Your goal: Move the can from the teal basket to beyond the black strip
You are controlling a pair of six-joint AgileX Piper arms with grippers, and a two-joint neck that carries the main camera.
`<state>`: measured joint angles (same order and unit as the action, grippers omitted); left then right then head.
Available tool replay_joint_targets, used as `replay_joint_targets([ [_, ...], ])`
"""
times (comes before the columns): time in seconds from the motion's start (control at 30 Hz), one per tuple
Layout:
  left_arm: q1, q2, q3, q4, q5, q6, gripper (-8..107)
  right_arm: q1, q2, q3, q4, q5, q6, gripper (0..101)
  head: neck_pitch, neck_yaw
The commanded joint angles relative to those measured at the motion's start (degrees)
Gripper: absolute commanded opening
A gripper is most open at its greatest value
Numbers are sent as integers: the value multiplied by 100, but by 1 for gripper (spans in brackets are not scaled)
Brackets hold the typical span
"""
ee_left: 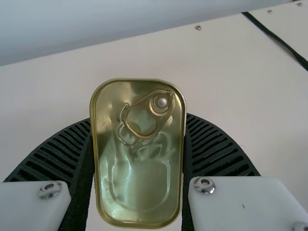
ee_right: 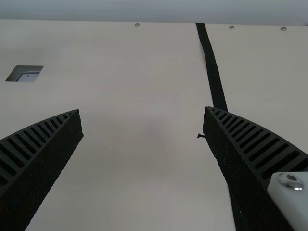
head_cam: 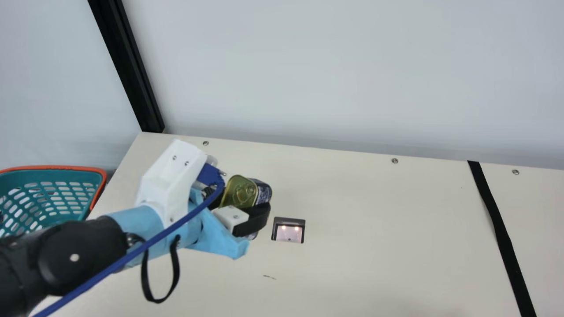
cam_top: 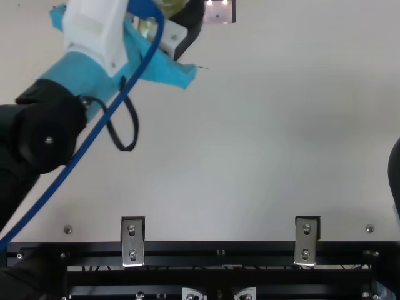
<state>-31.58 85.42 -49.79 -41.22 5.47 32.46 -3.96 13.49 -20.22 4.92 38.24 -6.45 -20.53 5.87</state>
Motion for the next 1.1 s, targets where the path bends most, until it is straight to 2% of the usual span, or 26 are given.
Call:
replay_joint_targets([
  [0.0, -127, 105, -34, -21, -341, 6, 10, 0, 0, 0, 0, 0, 0, 101, -51, -11],
  [0.13, -330, 337, -112, 111, -711, -196, 10, 0, 0, 0, 0, 0, 0, 101, -51, -11],
  [0.3, -514, 703, -188, 627, -1179, -781, 10, 0, 0, 0, 0, 0, 0, 101, -51, -11],
  [0.77, -341, 1773, -263, 2744, -2468, -2980, 10, 0, 0, 0, 0, 0, 0, 101, -51, -11],
  [1.07, -271, 2075, -375, 3751, -2945, -4562, 10, 0, 0, 0, 0, 0, 0, 101, -51, -11],
])
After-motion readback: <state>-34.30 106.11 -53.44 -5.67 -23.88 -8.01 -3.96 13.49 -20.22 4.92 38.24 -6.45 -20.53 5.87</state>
